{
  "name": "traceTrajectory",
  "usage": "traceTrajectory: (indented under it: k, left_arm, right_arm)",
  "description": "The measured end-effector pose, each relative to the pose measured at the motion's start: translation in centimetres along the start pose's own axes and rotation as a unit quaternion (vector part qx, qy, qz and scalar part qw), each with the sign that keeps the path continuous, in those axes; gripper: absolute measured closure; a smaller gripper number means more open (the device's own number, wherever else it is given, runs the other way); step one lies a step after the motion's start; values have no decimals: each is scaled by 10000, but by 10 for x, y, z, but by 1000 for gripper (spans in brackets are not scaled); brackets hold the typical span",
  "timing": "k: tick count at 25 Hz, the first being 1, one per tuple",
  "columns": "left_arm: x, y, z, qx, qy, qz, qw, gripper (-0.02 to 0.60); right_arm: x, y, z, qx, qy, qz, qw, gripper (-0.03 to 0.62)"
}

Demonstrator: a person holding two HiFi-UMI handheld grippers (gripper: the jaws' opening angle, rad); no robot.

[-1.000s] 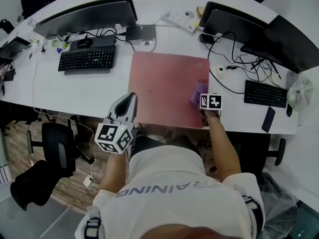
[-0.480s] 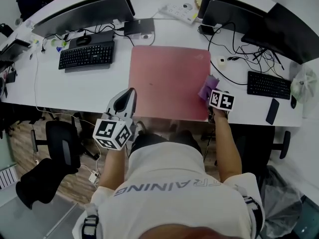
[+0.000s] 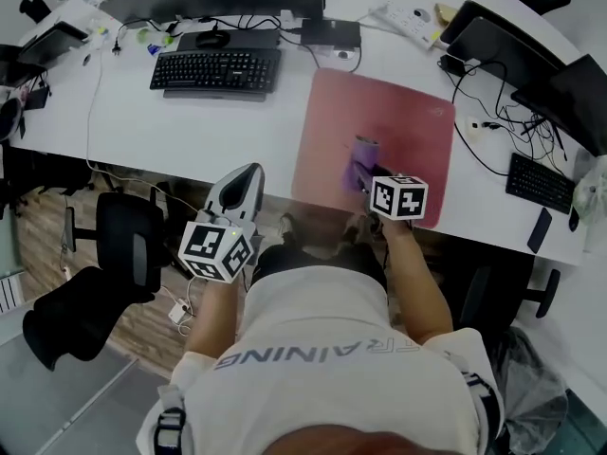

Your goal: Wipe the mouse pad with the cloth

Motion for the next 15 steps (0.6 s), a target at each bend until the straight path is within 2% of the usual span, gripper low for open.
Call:
traceTrajectory:
  k: [4, 7, 12, 15]
  left_arm:
    - [41, 4, -42, 80, -240, 22, 9997, 549]
    - [68, 8, -71, 78, -351, -14, 9994, 549]
    - [104, 16, -112, 126, -424, -61, 9990, 549]
    - [111, 19, -124, 183, -342, -71, 9992, 549]
  right_arm:
    - [-56, 11, -77, 240, -516, -266, 9980, 496]
    - [-96, 20, -123, 432, -739, -437, 9954, 496]
    - [-151, 37, -176, 737, -713, -708, 9922, 496]
    - [-172, 49, -185, 839, -580, -928, 9904, 496]
Point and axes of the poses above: the fingertips, and each gripper's own axes: x backward along the fingers, z to its right, y out of its underside, the point moved 5 cm from there along x, backward along the fingers, and after that the axes turned 5 degrees about x, right-handed, at the moved point
